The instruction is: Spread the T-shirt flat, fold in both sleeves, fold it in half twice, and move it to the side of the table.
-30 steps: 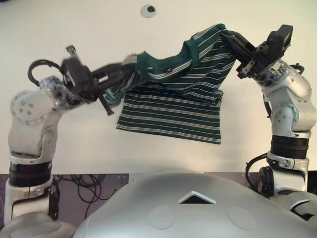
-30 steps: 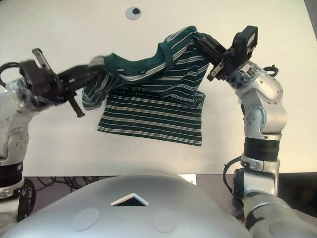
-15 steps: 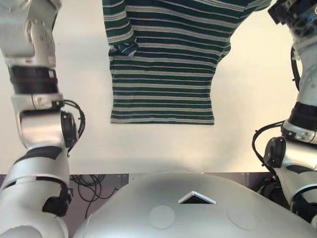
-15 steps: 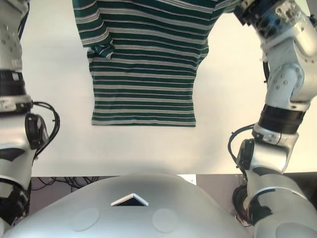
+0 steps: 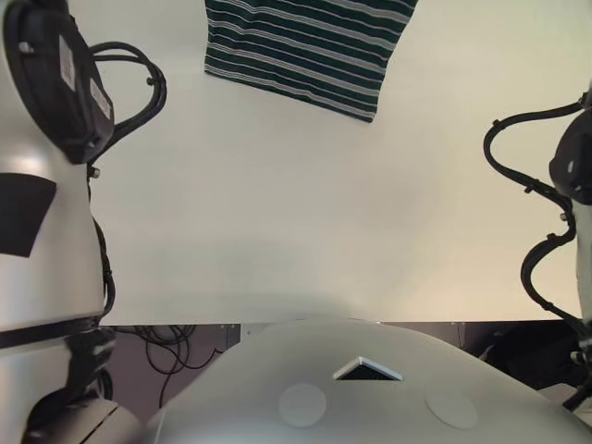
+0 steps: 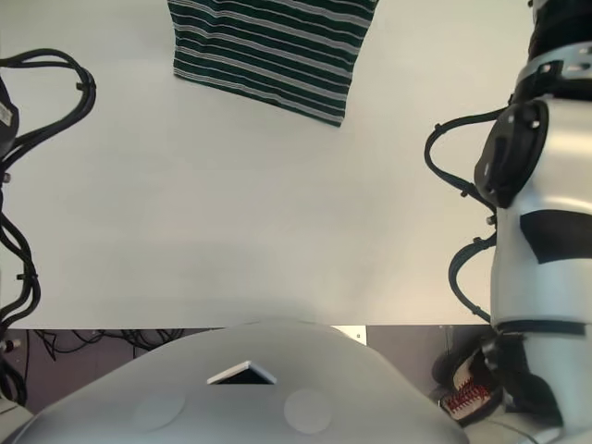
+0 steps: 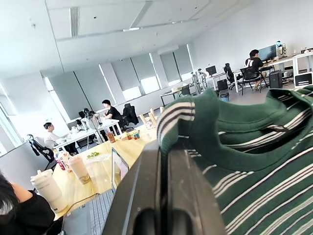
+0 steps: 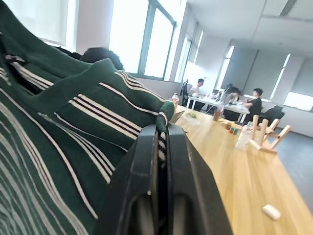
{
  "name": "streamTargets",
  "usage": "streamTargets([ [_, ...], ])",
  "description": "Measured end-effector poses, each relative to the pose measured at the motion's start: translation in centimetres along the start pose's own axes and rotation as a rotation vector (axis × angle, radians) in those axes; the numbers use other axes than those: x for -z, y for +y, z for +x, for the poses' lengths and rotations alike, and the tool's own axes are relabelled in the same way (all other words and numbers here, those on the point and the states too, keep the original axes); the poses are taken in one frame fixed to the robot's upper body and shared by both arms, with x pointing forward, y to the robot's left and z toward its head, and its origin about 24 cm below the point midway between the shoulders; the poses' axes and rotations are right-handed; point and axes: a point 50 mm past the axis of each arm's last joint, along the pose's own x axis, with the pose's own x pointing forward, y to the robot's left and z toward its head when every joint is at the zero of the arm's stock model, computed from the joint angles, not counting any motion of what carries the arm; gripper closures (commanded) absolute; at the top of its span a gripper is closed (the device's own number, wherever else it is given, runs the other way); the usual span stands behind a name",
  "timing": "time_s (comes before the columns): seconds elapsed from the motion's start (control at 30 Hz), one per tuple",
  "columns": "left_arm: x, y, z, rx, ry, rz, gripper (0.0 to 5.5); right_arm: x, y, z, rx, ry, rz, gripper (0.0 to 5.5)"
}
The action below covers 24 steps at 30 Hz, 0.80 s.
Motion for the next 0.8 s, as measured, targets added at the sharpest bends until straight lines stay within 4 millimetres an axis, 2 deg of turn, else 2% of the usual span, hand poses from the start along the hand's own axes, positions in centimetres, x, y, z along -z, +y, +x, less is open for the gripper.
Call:
streamTargets([
  [0.1, -0.8, 0.0, 0.1, 0.023, -0.034, 0.008, 5.50, -0.7, -0.4, -0.2, -0.007, -0.026, -0.028, 5.50],
  [0.13, -0.8, 0.0, 0.0, 0.036, -0.040, 0.007, 5.50, -1.0, -1.2, -0.8, 0.000, -0.032, -0.046, 5.50],
  [0.3, -1.3, 0.1, 0.0, 0.038, -0.060, -0.006, 5.50, -1.2, -1.1, -0.8, -0.040, -0.033, -0.071, 5.50],
  [0.4, -3.5, -0.4, 0.7, 0.059, -0.101, 0.021, 5.50, -1.6, -1.1, -0.6, -0.036, -0.027, -0.088, 5.50],
  [0.47, -4.2, -0.5, 0.9, 0.078, -0.120, 0.027, 5.50, -2.2, -1.0, -0.4, -0.040, -0.049, -0.102, 5.50],
  [0.6, -4.4, -0.4, 0.6, 0.114, -0.131, 0.023, 5.50, -2.7, -1.1, -0.4, -0.050, -0.065, -0.116, 5.50],
  [0.7, -4.4, 0.2, -0.2, 0.161, -0.131, 0.028, 5.50, -3.2, -2.0, -1.1, -0.035, -0.073, -0.133, 5.50],
  [0.8, -3.2, 0.7, -1.3, 0.245, -0.103, 0.002, 5.50, -3.6, -1.4, -1.2, -0.103, -0.100, -0.168, 5.50],
])
